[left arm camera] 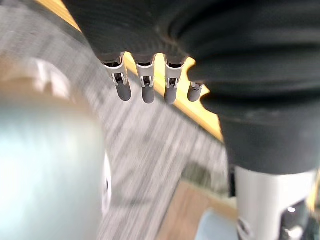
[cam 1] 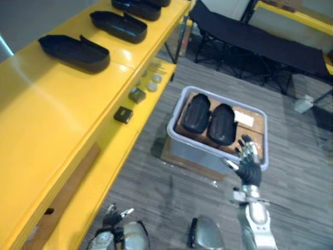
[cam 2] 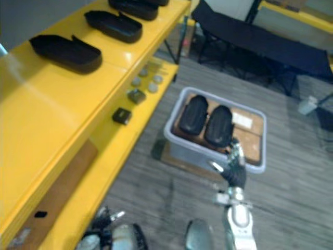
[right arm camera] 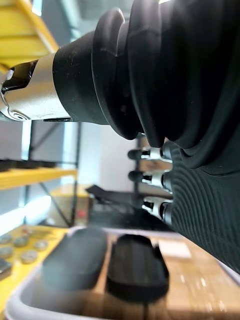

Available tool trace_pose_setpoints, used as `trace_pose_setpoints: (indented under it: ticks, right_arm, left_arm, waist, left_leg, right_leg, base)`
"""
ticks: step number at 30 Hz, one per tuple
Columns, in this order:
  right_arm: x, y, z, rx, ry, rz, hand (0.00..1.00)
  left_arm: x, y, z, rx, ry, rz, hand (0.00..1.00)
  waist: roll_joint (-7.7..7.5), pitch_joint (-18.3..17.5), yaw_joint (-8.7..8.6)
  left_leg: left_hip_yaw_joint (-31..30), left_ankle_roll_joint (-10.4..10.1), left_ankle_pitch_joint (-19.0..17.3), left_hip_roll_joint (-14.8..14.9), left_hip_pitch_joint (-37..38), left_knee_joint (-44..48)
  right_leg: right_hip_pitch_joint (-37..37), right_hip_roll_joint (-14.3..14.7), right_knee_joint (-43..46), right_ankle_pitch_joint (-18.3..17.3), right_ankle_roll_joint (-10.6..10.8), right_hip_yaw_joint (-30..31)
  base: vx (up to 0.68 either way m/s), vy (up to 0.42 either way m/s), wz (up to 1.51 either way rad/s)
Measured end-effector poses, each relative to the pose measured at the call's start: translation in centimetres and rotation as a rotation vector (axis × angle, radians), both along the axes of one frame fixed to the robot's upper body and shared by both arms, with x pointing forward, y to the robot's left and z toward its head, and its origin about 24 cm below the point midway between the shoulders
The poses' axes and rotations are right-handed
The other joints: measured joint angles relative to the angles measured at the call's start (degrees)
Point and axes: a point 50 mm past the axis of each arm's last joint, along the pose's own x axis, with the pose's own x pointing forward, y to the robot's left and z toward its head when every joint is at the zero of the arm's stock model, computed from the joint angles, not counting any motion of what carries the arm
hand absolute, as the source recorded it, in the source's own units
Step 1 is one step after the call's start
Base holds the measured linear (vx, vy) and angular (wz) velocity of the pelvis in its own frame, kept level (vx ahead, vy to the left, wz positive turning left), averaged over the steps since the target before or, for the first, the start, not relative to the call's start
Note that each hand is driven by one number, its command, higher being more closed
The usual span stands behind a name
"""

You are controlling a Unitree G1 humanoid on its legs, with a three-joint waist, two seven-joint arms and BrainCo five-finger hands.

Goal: Walk over and take plastic housings, then place them on the shelf

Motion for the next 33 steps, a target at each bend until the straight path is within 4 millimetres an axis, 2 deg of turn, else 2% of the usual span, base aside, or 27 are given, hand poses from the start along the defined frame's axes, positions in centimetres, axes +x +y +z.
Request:
trace_pose_setpoints:
  ticks: [1,2,3,4,6,7,9,12,14,16,20,22,24,26,27,28,30,33]
  right_arm:
    - [0.0,0.0,0.1,0.003,0.000,-0.006,0.00]
    - [0.0,-0.4,0.0,-0.005,0.018,-0.019,0.00]
    - [0.1,-0.7,-0.2,-0.016,0.037,-0.027,0.00]
    - [0.1,-0.7,-0.3,-0.019,0.053,-0.030,0.00]
    - [0.1,-1.1,-0.7,-0.025,0.091,-0.046,0.00]
    - [0.1,-1.3,-0.9,-0.029,0.101,-0.054,0.00]
    - [0.3,-1.6,-1.3,-0.035,0.126,-0.080,0.00]
    - [0.8,-1.6,-1.0,-0.024,0.112,-0.107,0.00]
    - [1.3,-1.5,-0.6,-0.015,0.091,-0.122,0.00]
    - [1.5,-2.0,-0.2,-0.002,0.074,-0.154,0.00]
    - [1.8,-2.4,0.4,0.014,0.033,-0.189,0.00]
    - [2.9,-2.9,1.7,0.034,-0.018,-0.243,0.00]
    - [4.9,-4.4,3.1,0.124,-0.065,-0.343,0.00]
    - [7.2,-7.1,5.4,0.277,-0.125,-0.482,0.00]
    - [7.7,-7.6,6.1,0.297,-0.146,-0.499,0.00]
    - [8.2,-7.9,7.4,0.312,-0.179,-0.517,0.00]
    - [8.8,-7.8,8.6,0.313,-0.203,-0.525,0.00]
    - [9.2,-7.8,8.4,0.306,-0.176,-0.558,0.00]
  left_arm:
    - [-1.2,0.4,-0.3,0.002,0.033,0.024,0.00]
    - [-3.6,1.4,-0.7,0.010,0.109,0.078,0.00]
    - [-4.7,1.2,-1.1,-0.004,0.151,0.094,0.00]
    - [-5.5,1.0,-1.2,-0.016,0.169,0.104,0.00]
    - [-6.8,0.4,-1.5,-0.048,0.197,0.118,0.00]
    - [-6.6,0.2,-1.5,-0.059,0.184,0.124,0.00]
    - [-6.0,-0.5,-1.5,-0.107,0.117,0.170,0.00]
    - [-4.9,-1.7,-1.3,-0.145,0.017,0.238,0.00]
    - [-4.6,-2.0,-1.2,-0.140,-0.007,0.245,0.00]
    - [-3.8,-2.0,-1.0,-0.116,-0.031,0.243,0.00]
    - [-1.9,-1.7,-0.2,-0.078,-0.103,0.231,0.00]
    - [-0.7,-1.6,0.1,-0.075,-0.130,0.195,0.00]
    - [0.1,-1.6,0.4,-0.076,-0.155,0.184,0.00]
    - [0.8,-1.8,0.6,-0.076,-0.169,0.166,0.00]
    - [0.8,-1.8,0.6,-0.078,-0.167,0.165,0.00]
    - [0.9,-1.8,0.5,-0.081,-0.160,0.163,0.00]
    - [0.7,-1.7,0.4,-0.076,-0.141,0.147,0.00]
    - [0.7,-1.5,0.5,-0.089,-0.155,0.140,0.00]
  waist:
    - [-0.37,-0.2,0.45]
    - [-1.17,-0.8,0.44]
    - [-0.32,-0.4,0.83]
    - [-0.04,-0.3,1.06]
    - [0.34,0.0,0.27]
    - [0.63,0.1,0.13]
    - [1.47,0.7,0.07]
    - [0.71,1.3,0.70]
    - [0.65,1.7,0.46]
    - [0.75,2.9,0.26]
    - [-0.66,4.6,0.53]
    - [-0.85,4.9,0.83]
    - [-0.69,5.7,0.90]
    - [-0.35,6.6,2.21]
    - [-0.33,6.9,2.61]
    - [-0.28,7.2,3.48]
    - [-0.32,7.3,4.16]
    - [-0.33,7.3,5.26]
  left_leg:
    - [0.0,-0.4,0.2,-0.1,-0.7,0.0]
    - [-1.8,-2.1,0.5,-0.3,-2.7,0.3]
    - [-4.3,-2.9,1.2,-0.7,-3.7,0.4]
    - [-4.9,-2.1,2.0,-0.7,-4.0,0.6]
    - [-6.2,-1.7,2.5,-0.7,-5.7,2.3]
    - [-6.3,-1.7,2.6,-0.6,-5.8,2.4]
    - [-7.6,-2.3,3.6,-0.3,-5.2,2.1]
    - [-10.8,-3.8,5.0,-1.4,-5.1,-0.1]
    - [-10.9,-5.1,5.8,-1.7,-5.3,-2.1]
    - [-12.6,-5.5,6.6,-2.1,-5.4,-3.2]
    - [-13.8,-5.7,8.1,-3.9,-5.5,-5.6]
    - [-14.3,-5.1,8.8,-5.3,-6.7,-5.9]
    - [-16.0,-4.4,9.4,-6.8,-7.3,-6.0]
    - [-17.3,-3.6,10.2,-8.3,-8.6,-6.3]
    - [-17.5,-3.5,10.4,-8.6,-8.6,-6.5]
    - [-17.9,-3.3,10.8,-9.1,-8.9,-7.0]
    - [-18.9,-3.2,11.3,-9.7,-9.0,-7.7]
    - [-19.7,-3.2,11.4,-10.1,-8.4,-8.0]
  right_leg:
    - [0.5,0.0,-2.5,2.3,0.6,-0.3]
    - [1.7,0.9,-8.3,2.3,3.2,-1.7]
    - [2.1,1.9,-10.5,2.0,3.7,-2.2]
    - [2.1,2.4,-11.7,1.6,4.3,-2.3]
    - [2.6,2.7,-14.1,-2.2,8.5,-2.8]
    - [2.9,2.8,-14.4,-2.8,9.1,-2.8]
    - [3.9,3.7,-15.5,-3.7,8.7,-2.8]
    - [2.4,3.8,-16.8,-5.5,9.1,-1.7]
    - [1.4,4.2,-18.3,-5.5,9.1,-1.2]
    - [0.9,4.5,-18.2,-5.5,9.0,-1.1]
    - [-0.3,3.4,-18.1,-5.3,9.0,-1.4]
    - [-1.3,2.3,-17.9,-4.9,9.5,-1.6]
    - [-1.0,1.2,-17.7,-4.5,10.0,-2.6]
    - [-0.9,0.2,-18.5,-3.7,10.5,-4.1]
    - [-0.8,0.0,-18.8,-3.5,10.6,-4.3]
    - [-0.8,-0.2,-19.3,-3.2,10.6,-4.6]
    - [-0.2,-0.4,-20.1,-2.7,10.6,-5.2]
    - [1.6,-0.4,-21.5,-2.1,10.5,-6.0]
  base:
    - [-0.08,-0.159,-0.74]
    - [-0.06,-0.158,-0.56]
    - [-0.04,-0.109,-0.60]
    - [-0.02,-0.117,-0.57]
    - [0.02,-0.181,-0.28]
    - [0.02,-0.159,-0.06]
    - [-0.02,-0.187,-0.14]
    - [-0.05,-0.129,-0.38]
    - [-0.07,-0.108,-0.32]
    - [-0.12,-0.070,-0.04]
    - [-0.11,0.003,0.08]
    - [-0.05,0.058,0.18]
    - [-0.02,0.064,0.32]
    - [-0.03,0.059,0.38]
    - [-0.03,0.041,0.24]
    - [-0.03,0.025,0.14]
    - [-0.01,0.014,0.26]
    - [0.00,0.006,0.17]
